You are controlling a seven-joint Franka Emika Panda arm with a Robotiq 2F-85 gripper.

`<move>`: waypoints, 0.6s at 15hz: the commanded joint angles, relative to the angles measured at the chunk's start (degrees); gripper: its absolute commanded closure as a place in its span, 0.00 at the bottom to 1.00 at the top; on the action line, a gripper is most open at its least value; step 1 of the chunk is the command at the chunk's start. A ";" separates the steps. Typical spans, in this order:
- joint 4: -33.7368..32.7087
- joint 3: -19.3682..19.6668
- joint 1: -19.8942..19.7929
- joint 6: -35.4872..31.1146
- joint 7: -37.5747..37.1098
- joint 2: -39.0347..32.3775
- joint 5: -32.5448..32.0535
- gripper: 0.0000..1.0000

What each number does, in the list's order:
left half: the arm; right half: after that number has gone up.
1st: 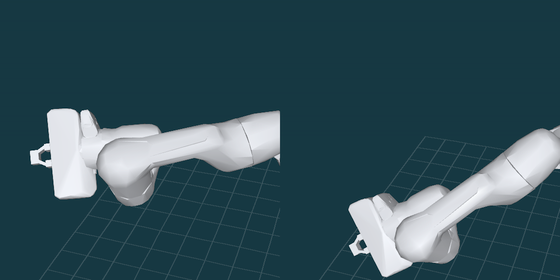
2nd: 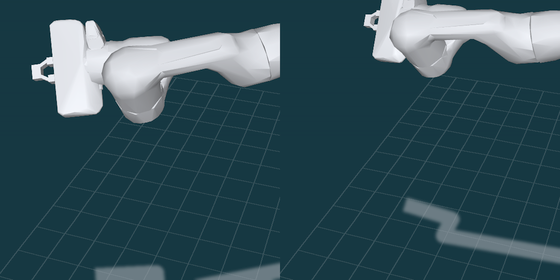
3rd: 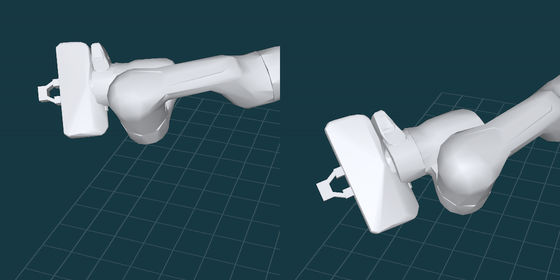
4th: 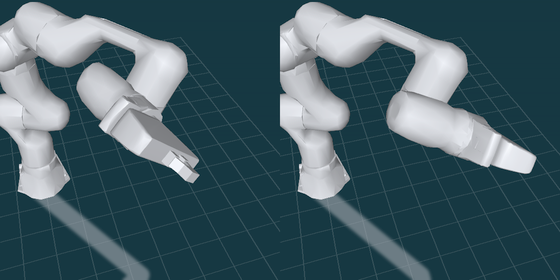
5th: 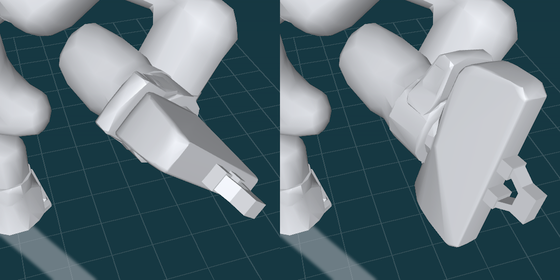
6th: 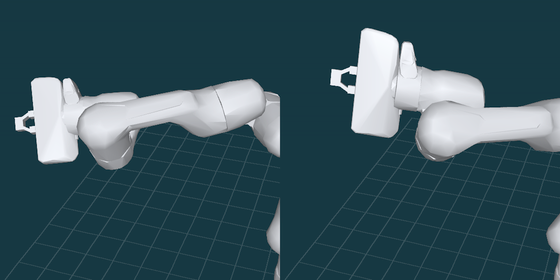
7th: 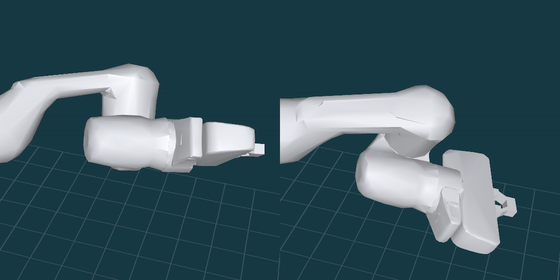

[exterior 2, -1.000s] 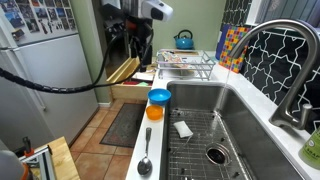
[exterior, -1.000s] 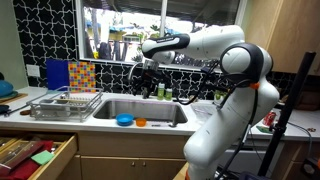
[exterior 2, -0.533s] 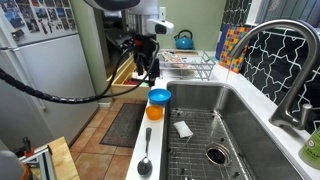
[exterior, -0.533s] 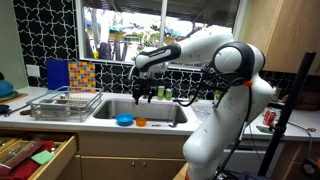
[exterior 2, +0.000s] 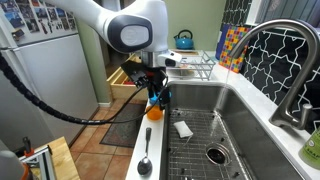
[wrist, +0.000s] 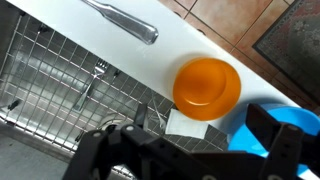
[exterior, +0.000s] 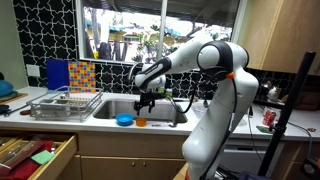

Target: Put the orange bowl in the blue bowl and then put them in the sink

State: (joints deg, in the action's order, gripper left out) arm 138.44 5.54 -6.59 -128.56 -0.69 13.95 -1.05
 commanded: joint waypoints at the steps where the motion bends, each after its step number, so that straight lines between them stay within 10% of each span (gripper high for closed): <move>1: 2.36 0.69 -1.19 -4.48 -0.42 -2.14 -2.12 0.00; 5: 2.96 1.63 -1.42 -4.51 0.26 -3.55 -0.22 0.00; 6: 3.02 1.84 -1.38 -4.43 0.64 -3.82 0.17 0.25; 9: 3.45 2.16 -1.50 -5.02 0.35 -4.49 0.21 0.44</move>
State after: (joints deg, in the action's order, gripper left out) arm 140.55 7.14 -7.84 -131.97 -0.71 9.87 -1.46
